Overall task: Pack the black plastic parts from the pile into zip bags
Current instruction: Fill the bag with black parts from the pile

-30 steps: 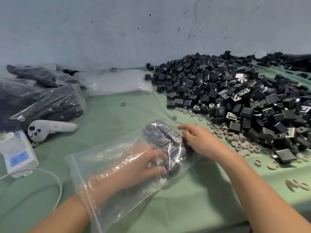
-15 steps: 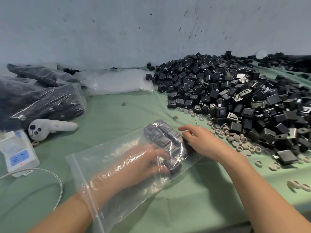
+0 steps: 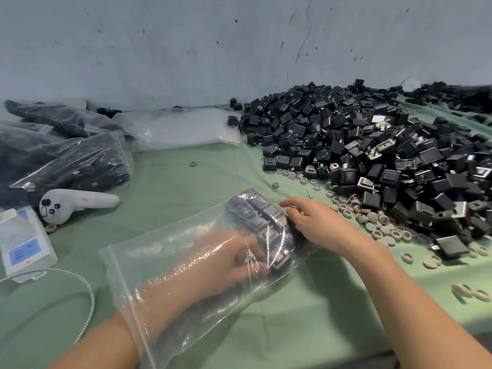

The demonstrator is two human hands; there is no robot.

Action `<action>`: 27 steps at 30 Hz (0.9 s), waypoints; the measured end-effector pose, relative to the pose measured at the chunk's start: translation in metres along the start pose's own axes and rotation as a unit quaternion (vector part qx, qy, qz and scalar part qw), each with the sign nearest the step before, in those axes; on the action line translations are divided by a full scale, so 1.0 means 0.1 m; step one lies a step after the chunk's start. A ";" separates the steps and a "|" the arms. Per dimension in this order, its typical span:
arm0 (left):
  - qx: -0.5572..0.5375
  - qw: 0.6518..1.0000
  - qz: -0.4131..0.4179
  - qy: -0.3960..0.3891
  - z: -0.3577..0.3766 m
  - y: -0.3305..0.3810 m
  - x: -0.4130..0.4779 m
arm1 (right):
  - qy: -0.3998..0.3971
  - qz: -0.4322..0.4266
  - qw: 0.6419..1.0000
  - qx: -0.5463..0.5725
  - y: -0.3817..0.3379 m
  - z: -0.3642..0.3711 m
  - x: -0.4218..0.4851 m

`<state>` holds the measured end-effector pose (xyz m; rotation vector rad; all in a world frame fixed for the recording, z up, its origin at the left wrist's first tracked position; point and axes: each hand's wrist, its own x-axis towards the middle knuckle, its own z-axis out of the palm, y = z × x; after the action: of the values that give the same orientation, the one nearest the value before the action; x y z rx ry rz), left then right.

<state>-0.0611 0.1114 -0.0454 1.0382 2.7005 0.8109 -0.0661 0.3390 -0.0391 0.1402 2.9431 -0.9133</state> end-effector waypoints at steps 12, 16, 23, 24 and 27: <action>0.059 0.998 -0.036 0.008 0.13 -0.01 0.15 | 0.016 0.005 1.000 -0.019 -0.02 0.05 0.02; 0.032 0.999 -0.001 0.042 0.09 0.06 0.14 | 0.016 0.005 1.000 -0.023 -0.04 0.05 0.01; -0.038 0.996 -0.074 -0.036 0.24 -0.09 0.32 | 0.022 0.006 0.999 -0.039 -0.06 0.07 0.00; -0.040 0.996 -0.071 -0.037 0.25 -0.10 0.32 | 0.021 0.006 0.999 -0.039 -0.06 0.07 0.01; -0.033 0.997 -0.062 -0.039 0.22 -0.10 0.30 | 0.016 0.009 0.999 -0.030 -0.05 0.07 0.02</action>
<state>-0.0824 0.1343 -0.0670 0.8596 2.6237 0.8145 -0.0680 0.3310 -0.0421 0.1802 2.9897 -0.8260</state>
